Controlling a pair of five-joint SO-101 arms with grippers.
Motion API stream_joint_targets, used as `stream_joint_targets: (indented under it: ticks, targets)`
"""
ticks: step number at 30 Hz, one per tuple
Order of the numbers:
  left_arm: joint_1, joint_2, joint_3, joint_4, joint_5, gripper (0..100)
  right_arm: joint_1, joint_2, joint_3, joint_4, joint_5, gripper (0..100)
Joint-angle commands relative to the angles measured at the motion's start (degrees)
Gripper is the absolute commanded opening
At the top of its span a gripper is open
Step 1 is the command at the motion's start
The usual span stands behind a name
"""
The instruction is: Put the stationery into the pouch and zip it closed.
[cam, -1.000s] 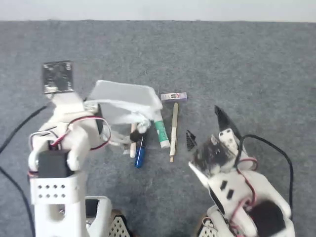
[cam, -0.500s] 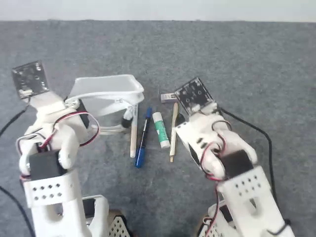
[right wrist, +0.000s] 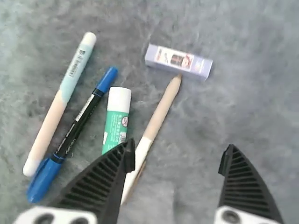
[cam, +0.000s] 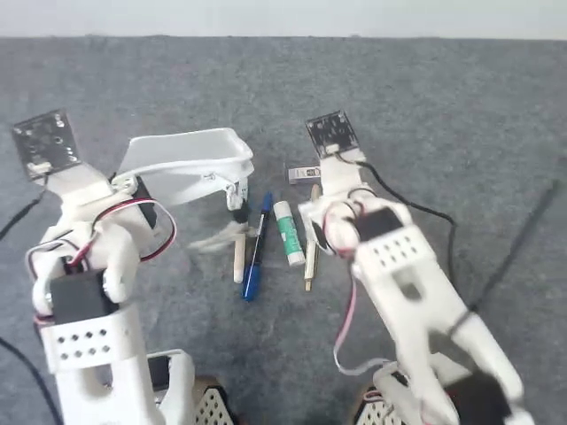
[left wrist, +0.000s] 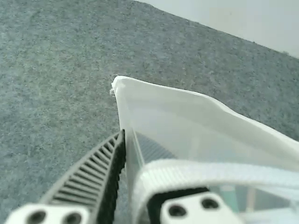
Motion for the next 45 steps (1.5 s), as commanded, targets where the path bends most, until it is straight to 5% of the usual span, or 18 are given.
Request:
stream_joint_targets:
  ticks: [1,16,25,45]
  targets:
    - [-0.4,0.2,-1.0,-2.1,0.9,1,-2.4,6.9,-7.1,-1.1,-4.8,27.6]
    - [-0.2,0.2,-0.2,-2.2,0.9,1,-2.9,30.5,-19.6,-0.6,-6.2,26.8]
    - [-0.2,0.2,-0.2,-2.2,0.9,1,-1.0,36.7,-24.0,-0.7,-6.2,0.6]
    - [-0.1,0.2,-0.1,-2.2,0.9,1,-0.6,21.8,-24.1,16.1,-6.2,0.6]
